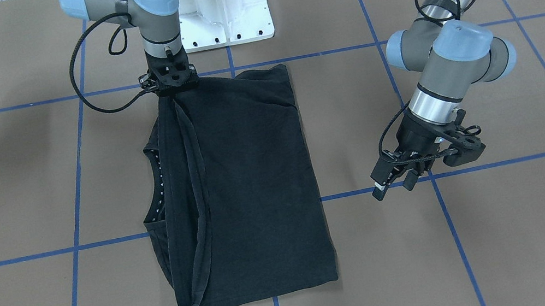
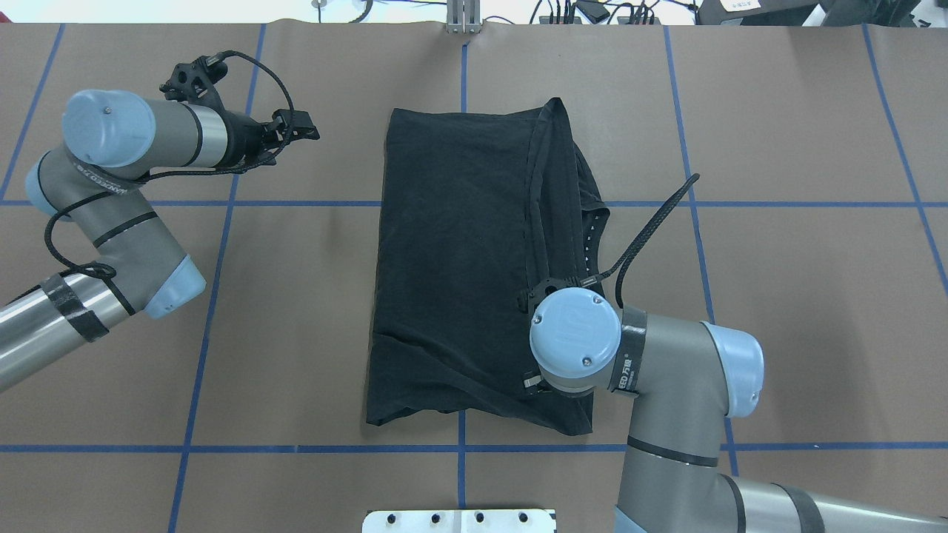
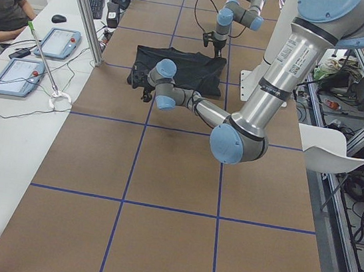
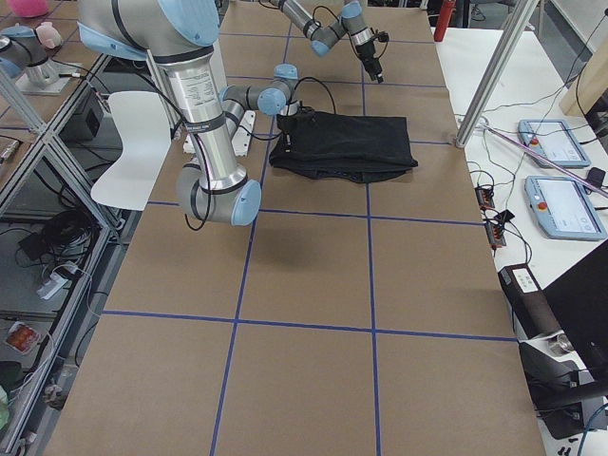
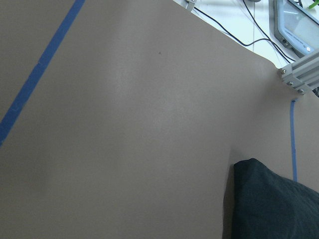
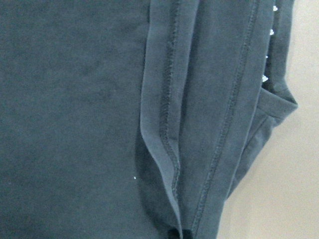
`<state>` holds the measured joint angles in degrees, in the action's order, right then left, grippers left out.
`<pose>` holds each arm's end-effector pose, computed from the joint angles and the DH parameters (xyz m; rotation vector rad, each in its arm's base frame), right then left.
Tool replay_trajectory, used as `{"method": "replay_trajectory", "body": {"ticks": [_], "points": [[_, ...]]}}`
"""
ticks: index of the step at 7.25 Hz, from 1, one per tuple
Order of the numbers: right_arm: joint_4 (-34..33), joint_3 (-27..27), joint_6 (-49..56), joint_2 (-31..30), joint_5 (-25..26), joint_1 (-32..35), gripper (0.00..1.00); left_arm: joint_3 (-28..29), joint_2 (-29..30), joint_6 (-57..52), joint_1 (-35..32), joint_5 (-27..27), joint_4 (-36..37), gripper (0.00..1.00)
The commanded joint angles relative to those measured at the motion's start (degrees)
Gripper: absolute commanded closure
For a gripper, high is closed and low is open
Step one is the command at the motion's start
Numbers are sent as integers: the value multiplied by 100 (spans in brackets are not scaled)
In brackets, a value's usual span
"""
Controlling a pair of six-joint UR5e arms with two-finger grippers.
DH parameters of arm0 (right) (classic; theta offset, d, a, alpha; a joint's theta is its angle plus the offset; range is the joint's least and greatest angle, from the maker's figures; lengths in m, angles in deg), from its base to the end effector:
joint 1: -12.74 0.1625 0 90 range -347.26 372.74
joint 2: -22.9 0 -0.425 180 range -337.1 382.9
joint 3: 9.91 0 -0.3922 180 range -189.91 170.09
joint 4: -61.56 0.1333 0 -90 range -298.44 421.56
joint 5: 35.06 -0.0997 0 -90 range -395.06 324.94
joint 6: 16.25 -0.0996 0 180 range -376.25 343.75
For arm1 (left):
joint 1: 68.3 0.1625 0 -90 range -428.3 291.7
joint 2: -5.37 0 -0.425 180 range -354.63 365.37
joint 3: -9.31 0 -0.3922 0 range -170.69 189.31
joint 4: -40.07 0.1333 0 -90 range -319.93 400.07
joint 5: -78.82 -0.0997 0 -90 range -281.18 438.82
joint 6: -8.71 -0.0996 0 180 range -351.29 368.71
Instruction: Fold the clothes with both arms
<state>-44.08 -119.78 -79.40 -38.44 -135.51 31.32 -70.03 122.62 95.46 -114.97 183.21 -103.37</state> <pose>-0.5325 -0.3006 0.2697 0.0575 -0.5974 -0.1923 0.3981 -0.5802 0.3676 0.3180 1.2081 -0.5049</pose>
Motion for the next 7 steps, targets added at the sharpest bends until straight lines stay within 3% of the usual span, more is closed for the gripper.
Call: {"method": "replay_trajectory", "body": {"ticks": [1,4,5,6,7], "points": [[-45,-174,-954,-420,-36,-65,100,-12,0,114,9,-15,0,0],[-44,-228,-1217,-361,-45,-250,98,-3,0,114,9,-15,0,0],[-44,-341,-1209,-387,-149,-198,65,-3,0,114,9,-15,0,0],[-44,-342,-1209,-405,-168,-171,1,6,0,114,9,-15,0,0],[-44,-342,-1148,-388,-194,-67,0,6,0,114,9,-15,0,0]]}}
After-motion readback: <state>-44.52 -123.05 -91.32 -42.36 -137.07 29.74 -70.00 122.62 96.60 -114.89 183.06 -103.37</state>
